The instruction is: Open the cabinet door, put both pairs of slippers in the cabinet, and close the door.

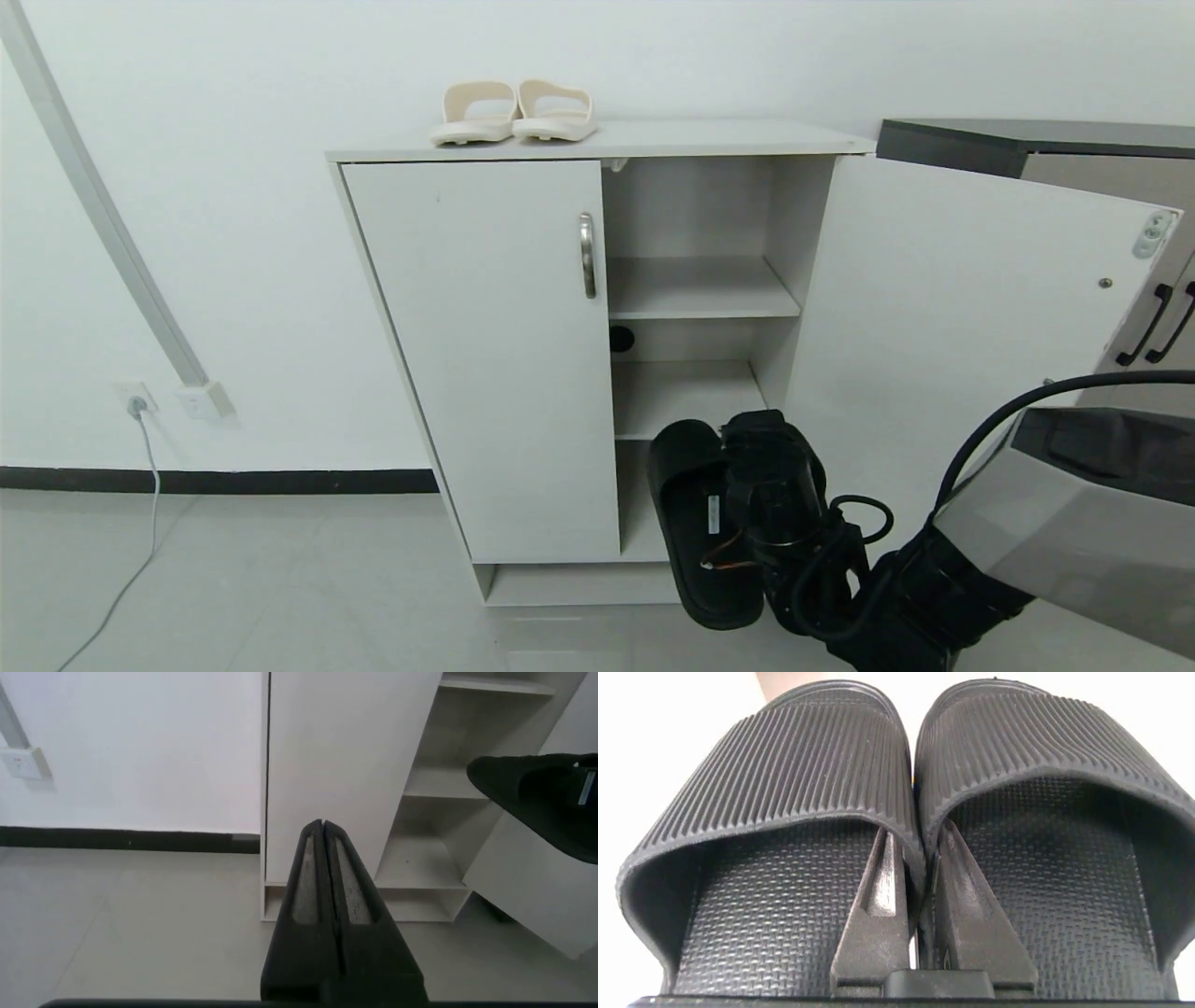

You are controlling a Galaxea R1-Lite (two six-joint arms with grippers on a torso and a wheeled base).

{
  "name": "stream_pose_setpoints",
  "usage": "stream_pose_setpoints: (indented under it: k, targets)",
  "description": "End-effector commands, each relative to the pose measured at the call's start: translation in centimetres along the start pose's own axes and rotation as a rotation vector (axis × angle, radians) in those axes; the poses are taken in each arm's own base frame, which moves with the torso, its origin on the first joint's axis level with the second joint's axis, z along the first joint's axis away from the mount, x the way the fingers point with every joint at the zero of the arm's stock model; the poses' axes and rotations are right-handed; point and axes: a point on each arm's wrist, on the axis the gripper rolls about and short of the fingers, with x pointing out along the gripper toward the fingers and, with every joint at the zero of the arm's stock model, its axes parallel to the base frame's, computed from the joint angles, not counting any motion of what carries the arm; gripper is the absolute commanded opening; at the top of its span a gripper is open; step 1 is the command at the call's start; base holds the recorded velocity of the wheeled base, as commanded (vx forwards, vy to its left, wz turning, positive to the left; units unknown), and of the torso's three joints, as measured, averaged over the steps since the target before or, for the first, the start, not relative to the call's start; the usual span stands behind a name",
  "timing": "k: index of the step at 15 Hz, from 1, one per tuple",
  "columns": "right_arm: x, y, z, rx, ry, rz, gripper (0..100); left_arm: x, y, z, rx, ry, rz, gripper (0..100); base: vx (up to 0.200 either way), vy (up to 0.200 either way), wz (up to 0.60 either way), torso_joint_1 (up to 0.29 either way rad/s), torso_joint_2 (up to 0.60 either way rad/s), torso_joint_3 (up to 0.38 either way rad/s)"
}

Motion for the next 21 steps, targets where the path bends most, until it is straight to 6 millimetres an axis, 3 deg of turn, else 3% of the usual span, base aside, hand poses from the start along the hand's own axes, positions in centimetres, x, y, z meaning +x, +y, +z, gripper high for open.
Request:
stream_pose_setpoints:
  k: [1, 17, 21]
  targets:
    - [0.0, 0.2, -0.3, -0.005, 0.005, 0.005, 0, 0.0, 0.0, 0.0, -0.002, 0.002, 0.001, 0, 0.000, 0.000, 0.00, 0.000, 0.00, 0.000]
    - [1.0, 0.9, -0.7, 0.006, -0.008, 0.016, 0, 0.0, 0.0, 0.0, -0.003, 0.001, 0.001, 0, 0.000, 0.000, 0.00, 0.000, 0.00, -0.015]
    - [2.8, 1.5, -0.3, 0.028, -0.038, 0.007, 0, 0.0, 0.0, 0.0, -0.002, 0.002, 0.000, 0, 0.000, 0.000, 0.00, 0.004, 0.00, -0.186]
